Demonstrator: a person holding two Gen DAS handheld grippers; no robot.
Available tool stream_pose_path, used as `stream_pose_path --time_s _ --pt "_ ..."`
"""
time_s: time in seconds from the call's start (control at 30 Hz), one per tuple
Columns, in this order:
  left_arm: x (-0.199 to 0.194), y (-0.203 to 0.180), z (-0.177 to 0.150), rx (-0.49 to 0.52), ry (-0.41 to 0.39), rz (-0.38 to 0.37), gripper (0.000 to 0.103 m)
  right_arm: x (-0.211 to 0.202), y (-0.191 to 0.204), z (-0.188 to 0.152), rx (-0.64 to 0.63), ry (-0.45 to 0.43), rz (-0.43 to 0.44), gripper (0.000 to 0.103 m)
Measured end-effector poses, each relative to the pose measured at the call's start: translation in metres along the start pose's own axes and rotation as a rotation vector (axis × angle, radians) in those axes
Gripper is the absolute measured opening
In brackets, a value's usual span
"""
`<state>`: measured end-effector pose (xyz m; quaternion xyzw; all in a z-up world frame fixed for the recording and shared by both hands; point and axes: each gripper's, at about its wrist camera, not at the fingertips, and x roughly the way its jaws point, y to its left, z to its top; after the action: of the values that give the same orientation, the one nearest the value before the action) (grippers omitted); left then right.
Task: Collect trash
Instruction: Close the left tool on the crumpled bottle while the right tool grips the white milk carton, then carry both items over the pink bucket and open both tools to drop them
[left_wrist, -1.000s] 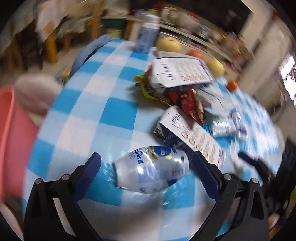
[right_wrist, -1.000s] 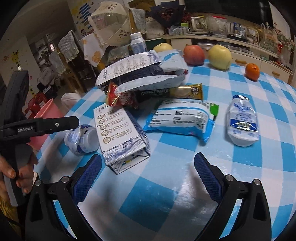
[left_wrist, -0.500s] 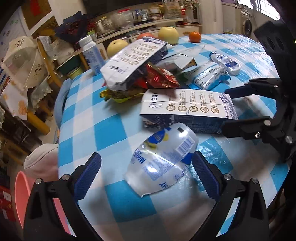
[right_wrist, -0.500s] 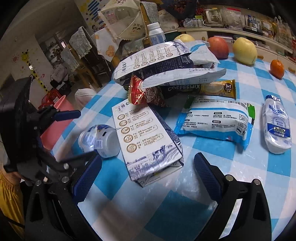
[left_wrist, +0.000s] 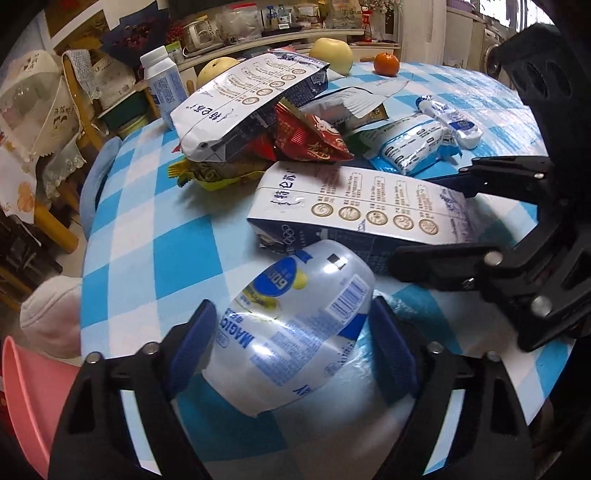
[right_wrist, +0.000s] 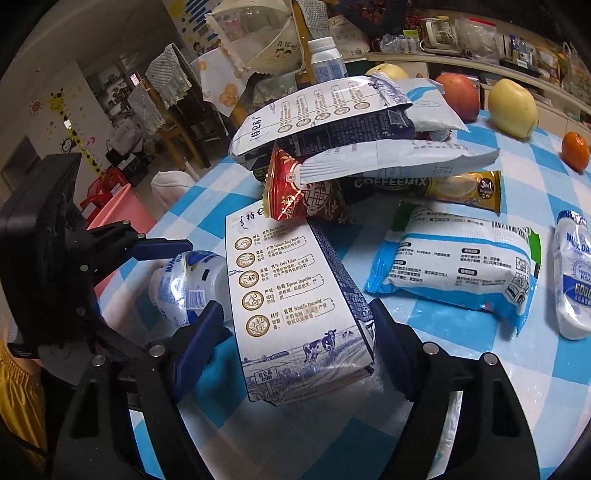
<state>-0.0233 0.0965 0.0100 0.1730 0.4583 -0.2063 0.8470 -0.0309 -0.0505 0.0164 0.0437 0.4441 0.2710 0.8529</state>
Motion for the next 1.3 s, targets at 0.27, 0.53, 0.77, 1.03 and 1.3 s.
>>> stream_pose_path --time_s 0.27,0.53,0.77,1.03,1.3 --pt "-0.003 0.001 -0.004 -0.069 0.011 0.026 0.078 -0.002 0.001 -0.004 -0.046 0.008 -0.045 0.070" --pt "-0.021 0.014 -0.005 -0.166 -0.045 0.026 0.077 -0.013 0.011 -0.016 -0.108 0.015 -0.098 0.066" --pt "-0.045 0.036 -0.005 -0.267 -0.127 0.061 0.077 -0.026 0.028 -0.030 -0.143 0.008 -0.121 0.066" --pt "-0.069 0.060 -0.008 -0.371 -0.190 0.136 0.077 -0.045 0.066 -0.037 -0.174 -0.060 -0.126 0.066" --pt "-0.115 0.104 -0.025 -0.520 -0.299 0.280 0.077 -0.053 0.112 -0.003 -0.163 -0.118 -0.058 0.066"
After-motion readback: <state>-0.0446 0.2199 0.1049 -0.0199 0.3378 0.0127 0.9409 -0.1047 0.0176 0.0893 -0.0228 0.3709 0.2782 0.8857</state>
